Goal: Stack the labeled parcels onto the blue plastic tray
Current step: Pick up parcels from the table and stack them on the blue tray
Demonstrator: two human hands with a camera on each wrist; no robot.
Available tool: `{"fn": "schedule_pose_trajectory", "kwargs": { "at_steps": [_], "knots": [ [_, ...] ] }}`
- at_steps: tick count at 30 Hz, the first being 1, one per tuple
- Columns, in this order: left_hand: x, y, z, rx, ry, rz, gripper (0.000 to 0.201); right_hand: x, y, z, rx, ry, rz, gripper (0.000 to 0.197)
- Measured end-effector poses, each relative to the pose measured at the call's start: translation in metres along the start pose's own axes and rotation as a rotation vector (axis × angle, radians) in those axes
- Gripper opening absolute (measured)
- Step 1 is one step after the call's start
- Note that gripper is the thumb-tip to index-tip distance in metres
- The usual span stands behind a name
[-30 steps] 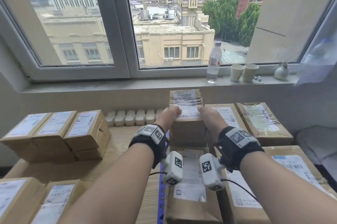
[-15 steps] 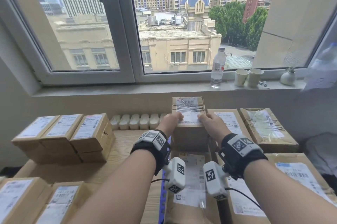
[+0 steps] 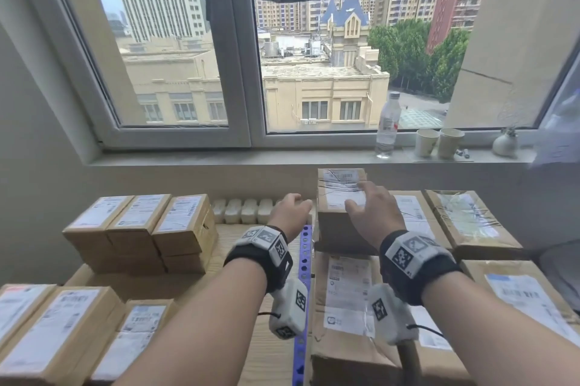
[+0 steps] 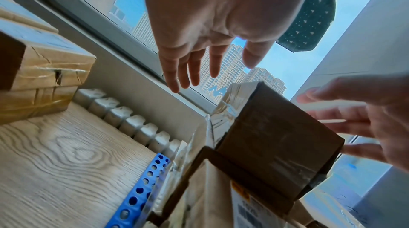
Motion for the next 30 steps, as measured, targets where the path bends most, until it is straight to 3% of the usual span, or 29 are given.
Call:
{"fn": "schedule_pose_trajectory", "kwargs": {
  "at_steps": [5, 10, 18, 30],
  "knots": [
    [0.015, 0.040, 0.012, -0.236, -0.089, -0.063, 0.048, 0.013, -0.011, 0.051, 0.082, 0.167, -0.056, 0.044],
    [0.029, 0.091, 0.040, -0.423, -0.116, -0.091, 0.046, 0.029, -0.047, 0.101, 0.110, 0.207, 0.032, 0.040],
    [0.048, 0.185, 0.108, -0.451, -0.079, -0.089, 0.043, 0.063, -0.128, 0.186, 0.120, 0.221, 0.120, 0.036],
    [0.069, 0.321, 0.264, -0.424, 0.097, -0.104, 0.042, 0.126, -0.273, 0.288, 0.033, 0.160, 0.271, 0.036]
  ]
}}
Point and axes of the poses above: each hand's wrist, its own x-axis away from the middle knuckle, its own y-axis out of the back of the hand, z = x × y, the point moved 8 cm from there along -x, towards the middle knuckle, and after that the axes turned 2 degrees about y, right-handed, at the moved point
